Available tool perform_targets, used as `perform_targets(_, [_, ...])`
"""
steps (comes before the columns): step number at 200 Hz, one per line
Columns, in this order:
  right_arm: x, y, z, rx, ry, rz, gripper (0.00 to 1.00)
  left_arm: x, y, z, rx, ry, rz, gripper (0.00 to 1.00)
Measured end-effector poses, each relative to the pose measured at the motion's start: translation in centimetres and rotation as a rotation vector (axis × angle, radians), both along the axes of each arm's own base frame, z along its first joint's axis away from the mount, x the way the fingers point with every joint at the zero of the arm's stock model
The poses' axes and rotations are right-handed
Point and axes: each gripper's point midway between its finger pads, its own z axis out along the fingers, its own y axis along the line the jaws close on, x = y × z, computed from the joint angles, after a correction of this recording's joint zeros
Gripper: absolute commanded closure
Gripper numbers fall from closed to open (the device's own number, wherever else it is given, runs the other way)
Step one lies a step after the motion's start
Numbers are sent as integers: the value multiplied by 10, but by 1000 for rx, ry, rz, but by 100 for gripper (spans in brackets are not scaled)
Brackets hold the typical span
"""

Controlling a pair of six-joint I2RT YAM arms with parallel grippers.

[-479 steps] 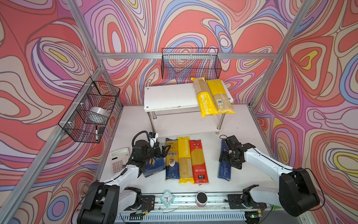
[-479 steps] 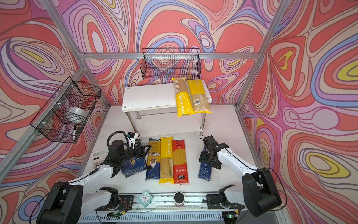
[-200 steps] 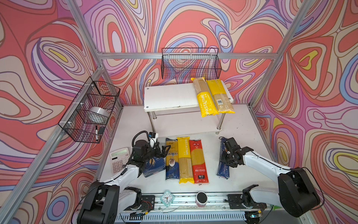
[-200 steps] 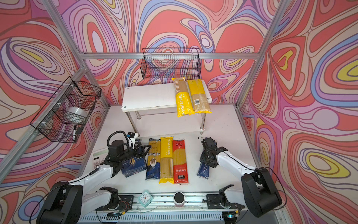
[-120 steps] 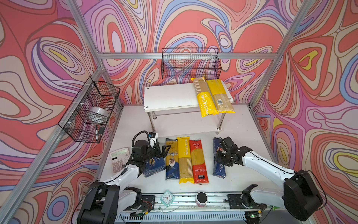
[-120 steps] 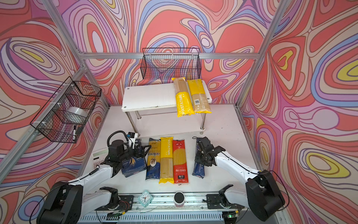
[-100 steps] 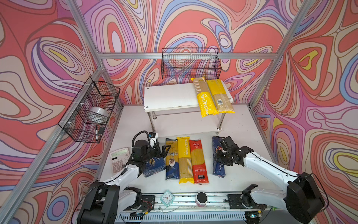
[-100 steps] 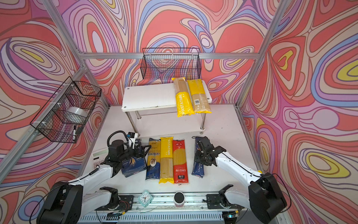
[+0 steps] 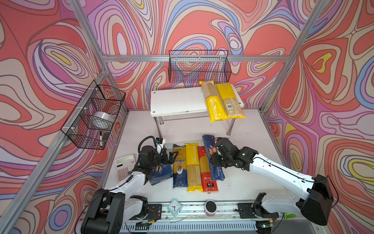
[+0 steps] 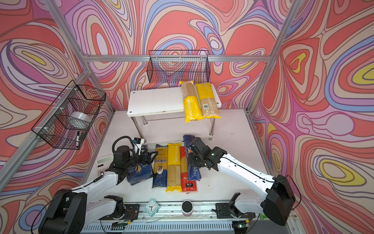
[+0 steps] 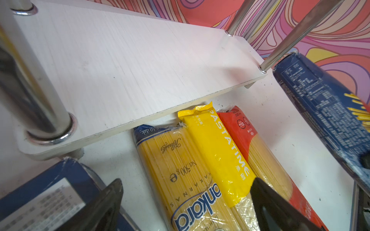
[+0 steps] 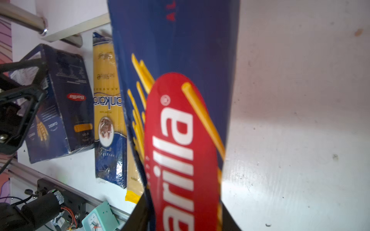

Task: Arrange pasta packages on shelves
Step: Pick up the pasta bag from the middle-right of the table, then place the pasta bag on the shelf.

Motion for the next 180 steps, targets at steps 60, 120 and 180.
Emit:
perform_targets(60, [-7, 46, 22, -31, -60, 146, 73, 1, 1, -1, 4, 1, 7, 0])
perform_targets(120, [-3, 61, 62, -13, -155, 232, 73, 2, 3, -1, 10, -1, 19, 0])
perform_targets(180, [3, 71, 108, 3, -248, 302, 73, 3, 6, 0, 20, -6, 41, 0])
